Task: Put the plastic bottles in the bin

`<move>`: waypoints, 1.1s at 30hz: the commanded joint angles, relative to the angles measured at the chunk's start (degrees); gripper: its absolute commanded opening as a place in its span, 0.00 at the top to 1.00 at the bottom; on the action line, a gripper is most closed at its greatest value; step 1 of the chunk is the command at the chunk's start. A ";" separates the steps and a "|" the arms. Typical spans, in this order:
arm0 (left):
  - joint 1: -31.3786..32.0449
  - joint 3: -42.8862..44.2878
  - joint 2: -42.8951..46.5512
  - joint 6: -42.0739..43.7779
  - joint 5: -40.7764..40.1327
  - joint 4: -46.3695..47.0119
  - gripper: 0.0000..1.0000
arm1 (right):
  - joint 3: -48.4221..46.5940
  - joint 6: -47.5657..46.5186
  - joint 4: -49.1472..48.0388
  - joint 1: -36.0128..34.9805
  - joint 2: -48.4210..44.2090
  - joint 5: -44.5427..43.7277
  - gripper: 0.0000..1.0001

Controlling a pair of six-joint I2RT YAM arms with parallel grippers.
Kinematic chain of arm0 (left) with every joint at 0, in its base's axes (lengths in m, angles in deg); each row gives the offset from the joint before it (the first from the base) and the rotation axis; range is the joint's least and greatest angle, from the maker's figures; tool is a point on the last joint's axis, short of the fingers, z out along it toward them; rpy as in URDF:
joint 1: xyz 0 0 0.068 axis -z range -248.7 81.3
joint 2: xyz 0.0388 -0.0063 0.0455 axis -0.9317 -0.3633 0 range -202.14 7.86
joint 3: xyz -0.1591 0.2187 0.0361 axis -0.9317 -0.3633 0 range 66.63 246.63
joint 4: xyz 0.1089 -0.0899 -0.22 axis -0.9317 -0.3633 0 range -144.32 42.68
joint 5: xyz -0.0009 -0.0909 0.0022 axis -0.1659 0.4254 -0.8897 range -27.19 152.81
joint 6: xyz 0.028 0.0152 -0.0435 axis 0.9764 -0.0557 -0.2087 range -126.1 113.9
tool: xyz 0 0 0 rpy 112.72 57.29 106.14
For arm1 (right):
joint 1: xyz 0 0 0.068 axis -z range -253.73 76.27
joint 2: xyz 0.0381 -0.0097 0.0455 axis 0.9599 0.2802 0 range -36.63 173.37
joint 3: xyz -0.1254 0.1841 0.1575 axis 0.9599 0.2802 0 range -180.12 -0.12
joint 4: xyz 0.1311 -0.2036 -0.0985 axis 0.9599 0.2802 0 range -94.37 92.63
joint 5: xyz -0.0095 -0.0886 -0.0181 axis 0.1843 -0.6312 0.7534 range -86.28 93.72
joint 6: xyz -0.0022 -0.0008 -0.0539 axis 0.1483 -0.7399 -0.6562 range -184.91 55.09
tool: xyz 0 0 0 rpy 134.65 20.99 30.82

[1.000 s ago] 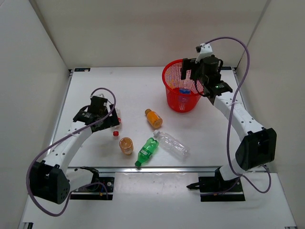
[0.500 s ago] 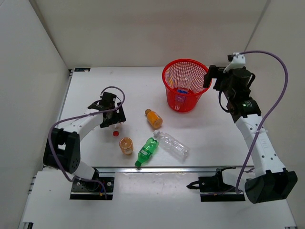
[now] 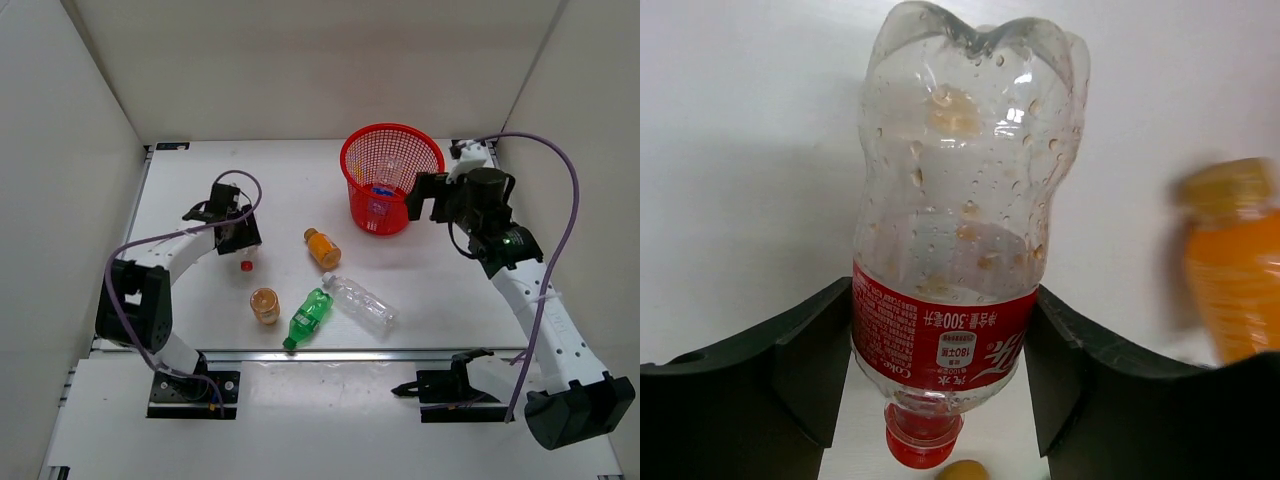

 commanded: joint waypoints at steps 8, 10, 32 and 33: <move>6.36 4.78 17.61 4.92 34.99 15.41 0.68 | -2.81 3.19 -7.25 -13.53 5.20 19.44 0.01; 8.64 1.80 19.27 3.88 41.15 17.69 0.68 | -0.88 6.11 -12.34 -13.79 5.20 25.88 0.01; 17.00 -14.48 27.91 -13.36 57.89 39.85 0.68 | 16.87 29.48 -46.52 -23.46 2.83 24.58 0.06; 17.18 -14.65 27.64 -13.53 57.28 39.85 0.68 | 17.14 29.93 -47.51 -23.81 3.53 24.93 0.09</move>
